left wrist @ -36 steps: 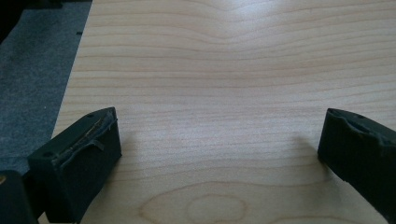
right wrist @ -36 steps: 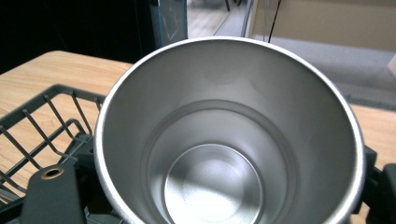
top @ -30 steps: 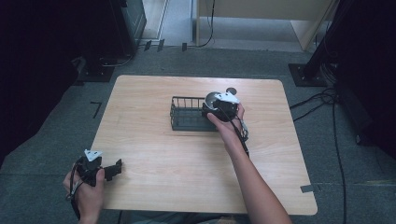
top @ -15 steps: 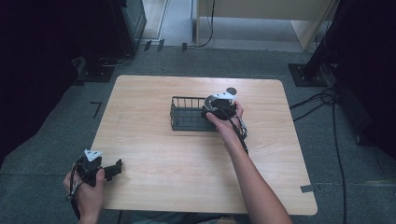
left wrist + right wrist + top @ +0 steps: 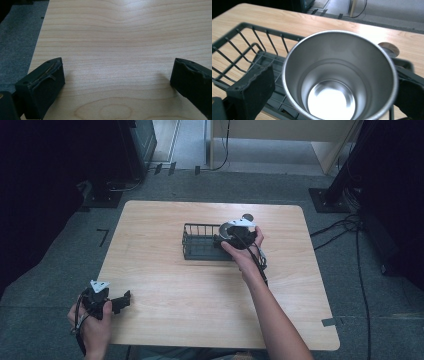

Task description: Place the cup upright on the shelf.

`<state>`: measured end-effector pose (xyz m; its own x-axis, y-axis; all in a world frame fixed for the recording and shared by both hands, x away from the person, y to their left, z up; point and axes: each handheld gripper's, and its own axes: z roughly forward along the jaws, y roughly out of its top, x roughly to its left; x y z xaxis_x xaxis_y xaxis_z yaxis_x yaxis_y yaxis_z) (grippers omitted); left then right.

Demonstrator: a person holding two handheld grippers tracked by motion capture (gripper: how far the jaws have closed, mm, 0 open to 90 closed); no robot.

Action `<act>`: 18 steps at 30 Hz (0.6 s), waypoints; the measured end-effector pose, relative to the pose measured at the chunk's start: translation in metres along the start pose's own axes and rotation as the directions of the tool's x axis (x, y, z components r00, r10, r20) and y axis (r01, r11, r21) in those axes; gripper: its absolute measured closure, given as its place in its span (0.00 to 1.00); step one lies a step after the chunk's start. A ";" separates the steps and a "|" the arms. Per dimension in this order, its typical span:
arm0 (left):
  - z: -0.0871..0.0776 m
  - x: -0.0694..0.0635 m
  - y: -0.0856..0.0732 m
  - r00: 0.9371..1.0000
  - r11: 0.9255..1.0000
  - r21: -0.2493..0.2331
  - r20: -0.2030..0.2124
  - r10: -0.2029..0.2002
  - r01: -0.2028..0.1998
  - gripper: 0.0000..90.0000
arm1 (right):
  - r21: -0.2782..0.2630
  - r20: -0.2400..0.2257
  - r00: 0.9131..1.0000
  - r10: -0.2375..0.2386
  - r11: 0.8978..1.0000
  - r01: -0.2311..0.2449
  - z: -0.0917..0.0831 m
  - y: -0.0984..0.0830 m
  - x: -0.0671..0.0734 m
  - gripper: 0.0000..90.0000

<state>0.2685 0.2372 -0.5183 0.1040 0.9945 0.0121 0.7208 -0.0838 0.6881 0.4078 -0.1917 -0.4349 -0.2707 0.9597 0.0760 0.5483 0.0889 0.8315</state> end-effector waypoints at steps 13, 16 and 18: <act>0.000 0.000 0.000 1.000 1.000 0.001 0.000 0.000 0.000 0.00 | -0.047 0.006 1.000 0.001 0.999 -0.001 -0.028 0.001 -0.008 0.00; 0.000 0.000 0.000 1.000 1.000 0.001 0.000 0.000 0.000 0.00 | -0.055 0.005 1.000 0.003 0.998 -0.003 -0.034 -0.001 -0.011 0.00; 0.000 0.000 0.000 1.000 1.000 0.001 0.000 0.000 0.000 0.00 | -0.062 0.001 1.000 0.004 0.998 -0.004 -0.039 -0.003 -0.013 0.00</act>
<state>0.2685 0.2372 -0.5182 0.1044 0.9945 0.0121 0.7218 -0.0841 0.6870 0.3787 -0.2145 -0.4174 -0.2677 0.9603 0.0791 0.4996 0.0681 0.8636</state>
